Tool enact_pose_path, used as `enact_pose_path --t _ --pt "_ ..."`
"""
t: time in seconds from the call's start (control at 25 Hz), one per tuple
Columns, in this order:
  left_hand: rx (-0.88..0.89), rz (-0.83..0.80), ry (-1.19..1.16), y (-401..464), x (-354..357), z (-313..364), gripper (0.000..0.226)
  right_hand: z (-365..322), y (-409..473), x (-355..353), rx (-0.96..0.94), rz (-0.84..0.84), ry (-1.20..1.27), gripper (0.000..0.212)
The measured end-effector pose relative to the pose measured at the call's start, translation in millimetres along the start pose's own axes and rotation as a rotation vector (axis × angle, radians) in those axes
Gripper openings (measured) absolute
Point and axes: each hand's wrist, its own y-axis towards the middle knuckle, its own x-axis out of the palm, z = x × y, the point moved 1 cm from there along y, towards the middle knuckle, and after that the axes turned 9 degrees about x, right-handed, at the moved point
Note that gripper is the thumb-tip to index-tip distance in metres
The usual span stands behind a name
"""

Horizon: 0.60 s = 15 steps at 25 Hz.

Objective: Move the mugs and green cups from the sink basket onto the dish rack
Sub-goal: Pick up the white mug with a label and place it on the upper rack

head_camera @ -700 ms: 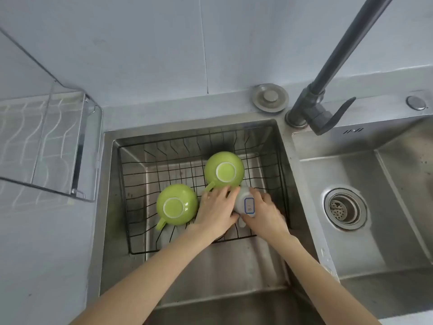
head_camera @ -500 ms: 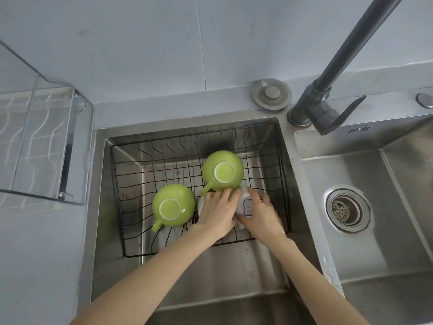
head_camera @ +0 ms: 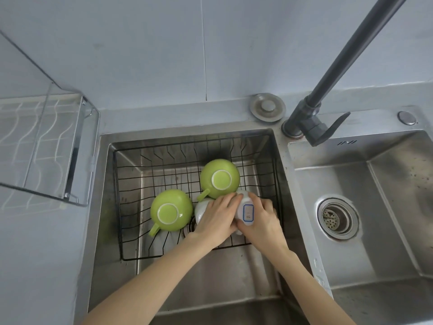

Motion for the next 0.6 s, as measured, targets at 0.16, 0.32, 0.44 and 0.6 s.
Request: enact_pose_path --t 0.16,0.32,0.44,0.6 --pt "0.065 0.123 -0.085 -17.8 -21.7 11.6 0.069 -16.2 -26.5 -21.6 -0.083 0.056 -0.002 0.074" --pt "0.062 0.276 -0.186 -57.1 -39.4 16.2 0.067 -37.6 -63.3 -32.2 -0.211 0.057 -0.019 0.078" --pt "0.061 0.402 -0.255 -97.3 -51.5 18.1 0.065 -53.6 -97.6 -31.8 -0.321 0.060 -0.023 0.079" --pt "0.068 0.549 -0.314 -151.2 -69.1 16.2 0.063 -77.1 -141.5 -24.0 -0.483 0.039 -0.014 0.071"
